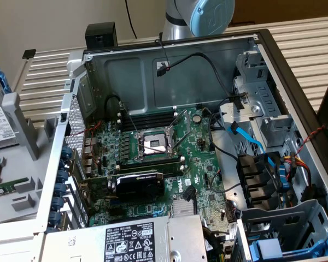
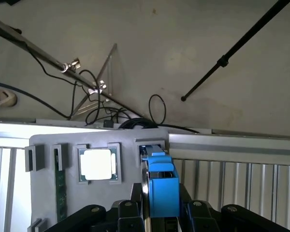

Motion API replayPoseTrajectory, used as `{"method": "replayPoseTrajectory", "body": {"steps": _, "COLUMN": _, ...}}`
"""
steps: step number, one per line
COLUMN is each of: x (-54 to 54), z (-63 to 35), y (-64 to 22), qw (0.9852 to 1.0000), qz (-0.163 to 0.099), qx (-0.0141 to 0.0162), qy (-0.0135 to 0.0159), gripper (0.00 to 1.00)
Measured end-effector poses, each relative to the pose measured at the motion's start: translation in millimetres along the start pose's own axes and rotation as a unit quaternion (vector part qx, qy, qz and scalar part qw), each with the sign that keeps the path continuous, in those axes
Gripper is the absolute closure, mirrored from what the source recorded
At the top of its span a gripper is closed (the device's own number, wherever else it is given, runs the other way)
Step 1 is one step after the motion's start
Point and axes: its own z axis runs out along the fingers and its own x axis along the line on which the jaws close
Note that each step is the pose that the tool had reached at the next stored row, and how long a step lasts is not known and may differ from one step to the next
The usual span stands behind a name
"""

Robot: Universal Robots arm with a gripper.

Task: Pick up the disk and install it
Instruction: 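Pick up the disk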

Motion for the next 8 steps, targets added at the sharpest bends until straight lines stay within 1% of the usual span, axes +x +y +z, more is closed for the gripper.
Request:
{"method": "replayPoseTrajectory", "body": {"steps": 2, "x": 0.0, "z": 0.0, "y": 0.4, "qw": 1.0, "qz": 0.0, "qx": 0.0, "qy": 0.0, "gripper": 0.63}}
{"method": "replayPoseTrajectory", "body": {"steps": 8, "x": -0.1, "z": 0.1, "y": 1.8, "qw": 1.0, "qz": 0.0, "qx": 0.0001, "qy": 0.0, "gripper": 0.63}}
